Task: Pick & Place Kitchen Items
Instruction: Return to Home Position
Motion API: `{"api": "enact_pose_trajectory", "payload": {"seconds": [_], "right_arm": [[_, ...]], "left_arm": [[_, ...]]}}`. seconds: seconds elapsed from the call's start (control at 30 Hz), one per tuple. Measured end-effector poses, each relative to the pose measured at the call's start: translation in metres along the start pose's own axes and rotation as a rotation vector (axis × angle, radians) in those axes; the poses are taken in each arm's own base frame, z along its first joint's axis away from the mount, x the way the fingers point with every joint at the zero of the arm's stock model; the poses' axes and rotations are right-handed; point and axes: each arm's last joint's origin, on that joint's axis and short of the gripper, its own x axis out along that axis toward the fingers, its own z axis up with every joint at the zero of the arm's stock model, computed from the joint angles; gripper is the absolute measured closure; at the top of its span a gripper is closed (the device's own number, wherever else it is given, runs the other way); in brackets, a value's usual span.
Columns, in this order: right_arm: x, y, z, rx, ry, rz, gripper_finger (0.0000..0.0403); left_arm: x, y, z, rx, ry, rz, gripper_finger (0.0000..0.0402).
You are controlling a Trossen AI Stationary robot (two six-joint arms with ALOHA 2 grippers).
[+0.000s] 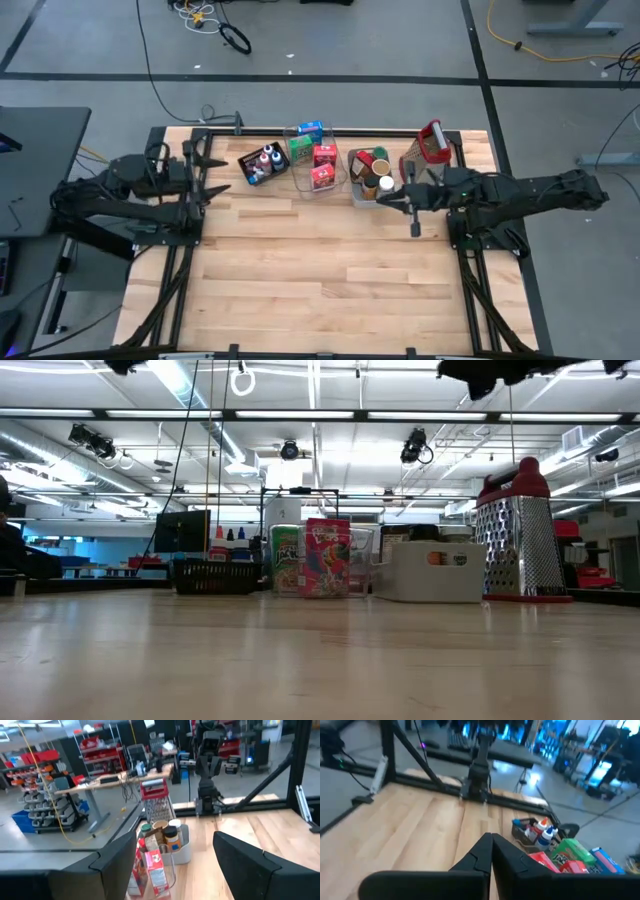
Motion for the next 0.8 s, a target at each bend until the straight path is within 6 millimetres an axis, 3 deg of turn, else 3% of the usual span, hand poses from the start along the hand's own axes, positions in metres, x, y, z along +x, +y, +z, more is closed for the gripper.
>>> {"api": "enact_pose_trajectory", "payload": {"seconds": [0.2, 0.4, 0.8], "right_arm": [[-0.024, 0.004, -0.034, 0.063, -0.065, 0.111, 0.0381], [-0.035, 0.009, -0.068, 0.107, -0.115, 0.123, 0.0381], [-0.051, 0.015, -0.106, 0.131, -0.211, 0.144, 0.0381]], "left_arm": [[0.002, -0.010, -0.048, 0.050, -0.102, -0.008, 0.0132], [0.008, -0.021, -0.081, 0.074, -0.291, -0.082, 0.0132], [0.025, -0.035, -0.136, -0.027, -0.273, -0.100, 0.0132]]}}
